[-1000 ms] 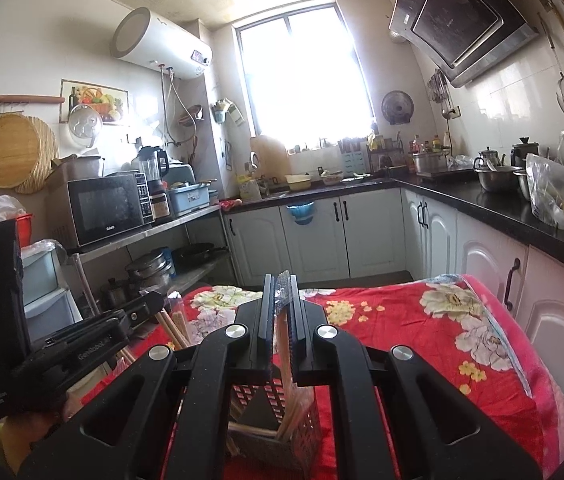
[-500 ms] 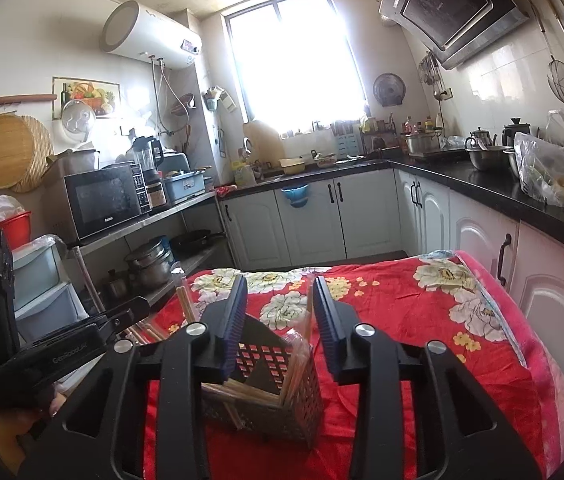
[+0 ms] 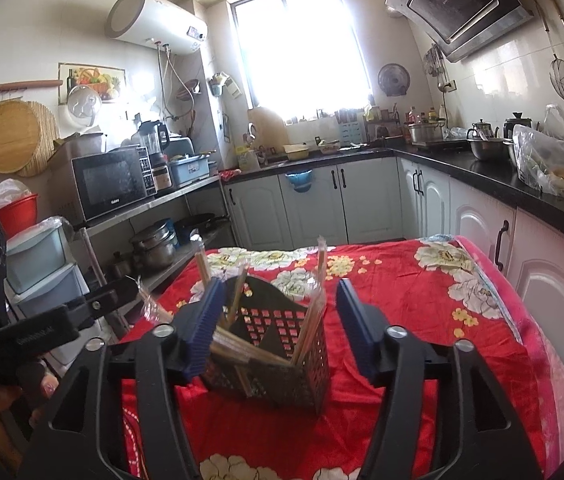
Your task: Organize utensils
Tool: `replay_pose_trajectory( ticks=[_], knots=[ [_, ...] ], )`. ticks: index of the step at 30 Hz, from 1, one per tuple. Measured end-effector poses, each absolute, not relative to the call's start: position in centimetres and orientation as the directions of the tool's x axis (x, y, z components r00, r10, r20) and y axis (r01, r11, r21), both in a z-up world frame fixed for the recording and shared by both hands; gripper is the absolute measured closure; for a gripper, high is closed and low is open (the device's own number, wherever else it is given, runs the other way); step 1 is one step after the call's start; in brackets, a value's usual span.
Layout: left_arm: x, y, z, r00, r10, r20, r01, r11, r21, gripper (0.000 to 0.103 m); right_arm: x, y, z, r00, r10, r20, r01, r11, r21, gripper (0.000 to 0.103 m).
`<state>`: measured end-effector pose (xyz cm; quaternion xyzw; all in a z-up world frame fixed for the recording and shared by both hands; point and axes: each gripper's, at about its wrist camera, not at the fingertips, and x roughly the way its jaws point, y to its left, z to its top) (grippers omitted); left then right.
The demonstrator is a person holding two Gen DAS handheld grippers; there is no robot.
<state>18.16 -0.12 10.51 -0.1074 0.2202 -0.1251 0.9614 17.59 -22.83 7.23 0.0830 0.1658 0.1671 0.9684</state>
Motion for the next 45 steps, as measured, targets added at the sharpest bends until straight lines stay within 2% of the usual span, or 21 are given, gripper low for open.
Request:
replay_pose_trajectory(
  ticks=[7,10,22,45],
  knots=[
    [15.5,0.4,10.7,0.869,-0.319,-0.377,0.225,0.935,-0.274,0.011,15.7,-23.0,6.6,0.885,0.348,-0.310,-0.293,0.933,0.210,0.026],
    [14.7,0.6,10.4,0.865,-0.325,-0.384,0.226,0.933,-0.279,0.011,14.9,-23.0,6.2,0.877,0.355,-0.325,-0.299,0.931,0.209,0.020],
    [11.9,1.4,7.8,0.864,-0.276,-0.422,0.186,0.952,-0.241,0.011,11.8,-22.3,4.1,0.867,0.351,-0.354,-0.310,0.935,0.171,0.009],
    [9.4,1.1,2.3,0.867,-0.231,-0.441,0.166,0.969,-0.181,0.011,8.9,-21.9,-1.4,0.843,0.352,-0.407,-0.307,0.936,0.173,0.007]
  ],
)
